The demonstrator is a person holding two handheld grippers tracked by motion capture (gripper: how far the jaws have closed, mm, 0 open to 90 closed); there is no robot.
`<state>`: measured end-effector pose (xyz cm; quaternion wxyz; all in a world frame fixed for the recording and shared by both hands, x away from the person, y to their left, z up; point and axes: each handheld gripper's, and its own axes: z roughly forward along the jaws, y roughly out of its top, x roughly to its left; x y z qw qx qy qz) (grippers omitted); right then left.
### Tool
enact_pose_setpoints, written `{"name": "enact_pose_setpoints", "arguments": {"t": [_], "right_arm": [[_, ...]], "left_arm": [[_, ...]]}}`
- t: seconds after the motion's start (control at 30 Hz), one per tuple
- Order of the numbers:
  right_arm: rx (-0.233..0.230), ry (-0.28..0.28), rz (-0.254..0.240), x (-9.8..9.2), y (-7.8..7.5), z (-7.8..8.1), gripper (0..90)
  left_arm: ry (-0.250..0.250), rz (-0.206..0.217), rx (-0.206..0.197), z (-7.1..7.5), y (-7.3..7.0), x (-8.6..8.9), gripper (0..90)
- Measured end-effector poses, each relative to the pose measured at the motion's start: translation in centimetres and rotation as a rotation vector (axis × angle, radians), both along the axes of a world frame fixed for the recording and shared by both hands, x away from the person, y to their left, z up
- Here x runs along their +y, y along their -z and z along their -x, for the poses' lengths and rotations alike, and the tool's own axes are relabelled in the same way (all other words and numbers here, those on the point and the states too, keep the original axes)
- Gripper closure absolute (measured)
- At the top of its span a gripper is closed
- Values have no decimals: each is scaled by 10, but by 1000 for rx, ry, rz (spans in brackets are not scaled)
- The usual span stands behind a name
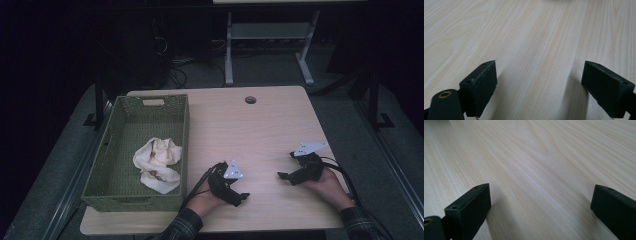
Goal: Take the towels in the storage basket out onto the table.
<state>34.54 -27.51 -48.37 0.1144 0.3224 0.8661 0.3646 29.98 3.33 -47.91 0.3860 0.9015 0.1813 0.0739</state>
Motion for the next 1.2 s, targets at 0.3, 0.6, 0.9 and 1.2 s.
{"name": "enact_pose_setpoints", "arguments": {"t": [0.3, 0.6, 0.9, 1.2], "right_arm": [[0, 0, 0, 0, 0, 0, 26], [0, 0, 0, 0, 0, 0, 26], [0, 0, -3, 0, 0, 0, 26], [0, 0, -3, 0, 0, 0, 26]], "left_arm": [[-5, -9, 6, -1, -1, -1, 126], [-8, -34, 14, 0, -3, 0, 124], [-27, -46, 22, -2, -8, 0, 125], [-39, -51, 13, -1, -13, 3, 126]]}}
